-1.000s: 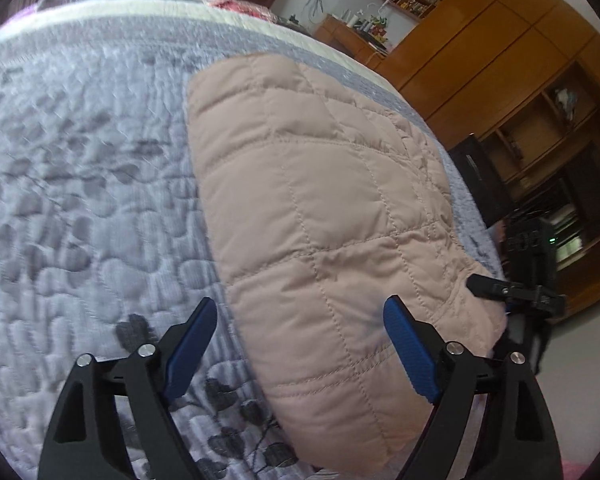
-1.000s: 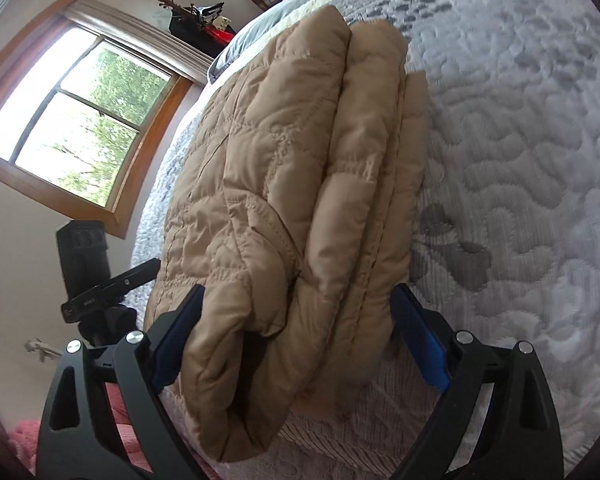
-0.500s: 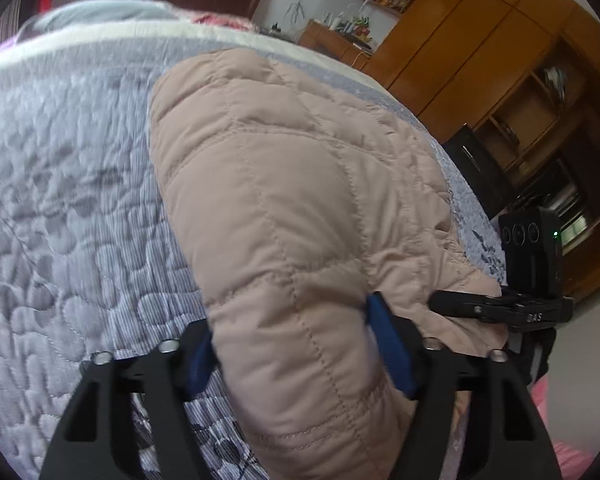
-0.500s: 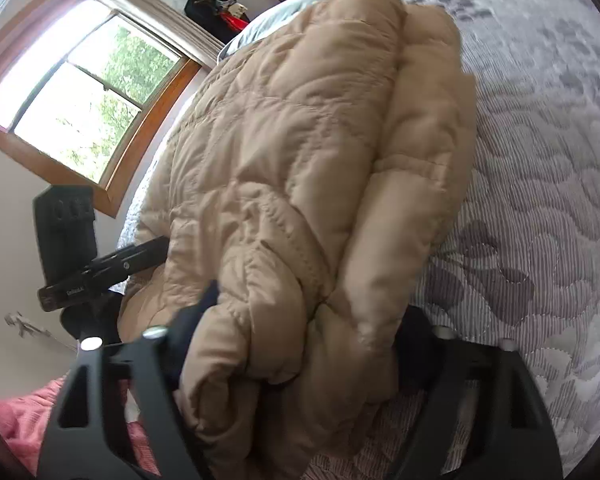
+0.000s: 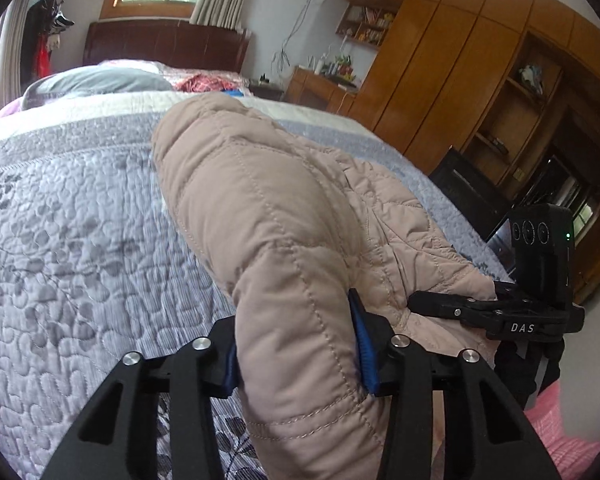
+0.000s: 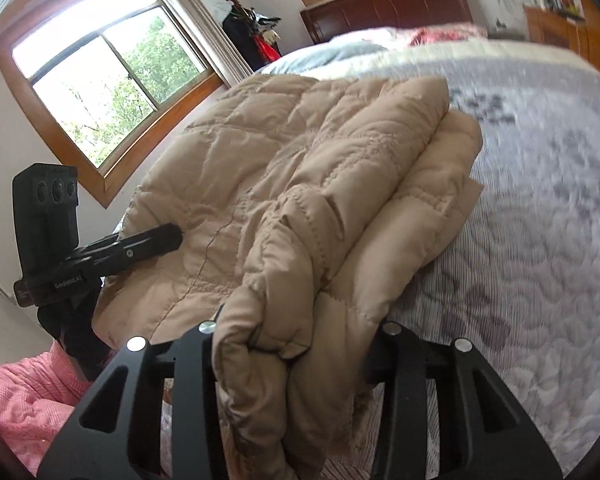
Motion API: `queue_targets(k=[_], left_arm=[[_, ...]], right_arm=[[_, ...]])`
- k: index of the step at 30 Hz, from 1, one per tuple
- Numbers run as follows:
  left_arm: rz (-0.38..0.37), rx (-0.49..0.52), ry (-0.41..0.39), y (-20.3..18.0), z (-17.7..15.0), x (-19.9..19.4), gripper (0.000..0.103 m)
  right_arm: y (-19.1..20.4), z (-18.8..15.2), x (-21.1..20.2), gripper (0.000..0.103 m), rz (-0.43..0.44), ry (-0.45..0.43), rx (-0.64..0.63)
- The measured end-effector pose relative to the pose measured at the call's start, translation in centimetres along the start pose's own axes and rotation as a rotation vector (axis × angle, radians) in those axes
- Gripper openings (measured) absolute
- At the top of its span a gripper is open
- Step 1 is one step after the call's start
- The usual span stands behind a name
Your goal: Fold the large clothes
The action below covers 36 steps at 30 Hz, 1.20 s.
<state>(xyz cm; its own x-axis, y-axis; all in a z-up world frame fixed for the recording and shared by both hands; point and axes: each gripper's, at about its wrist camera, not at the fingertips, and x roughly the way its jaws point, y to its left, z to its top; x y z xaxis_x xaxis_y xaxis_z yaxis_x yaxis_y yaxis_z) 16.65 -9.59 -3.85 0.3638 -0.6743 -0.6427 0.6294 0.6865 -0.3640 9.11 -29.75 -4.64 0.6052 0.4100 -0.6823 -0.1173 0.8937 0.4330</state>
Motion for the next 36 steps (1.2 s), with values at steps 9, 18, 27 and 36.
queue_targets(k=[9,18,27,36], left_arm=[[0.077,-0.007,-0.122,2.8,4.6,-1.4,0.045],[0.164,-0.103,-0.228,11.8,10.3,-0.1,0.045],[0.176,-0.234,-0.098,22.2,7.6,5.8,0.052],[0.233,-0.209,-0.045,21.6,7.6,4.5,0.067]], right_arm=[[2.4,6.5,1.6,0.038,-0.052,-0.053,-0.129],[3.4,17.3,10.7,0.037,-0.035,-0.059,-0.198],[-0.3,18.0,22.4,0.043,0.055,0.097,-0.091],[-2.1,17.8,19.7,0.068,0.059,0.122,0.009]])
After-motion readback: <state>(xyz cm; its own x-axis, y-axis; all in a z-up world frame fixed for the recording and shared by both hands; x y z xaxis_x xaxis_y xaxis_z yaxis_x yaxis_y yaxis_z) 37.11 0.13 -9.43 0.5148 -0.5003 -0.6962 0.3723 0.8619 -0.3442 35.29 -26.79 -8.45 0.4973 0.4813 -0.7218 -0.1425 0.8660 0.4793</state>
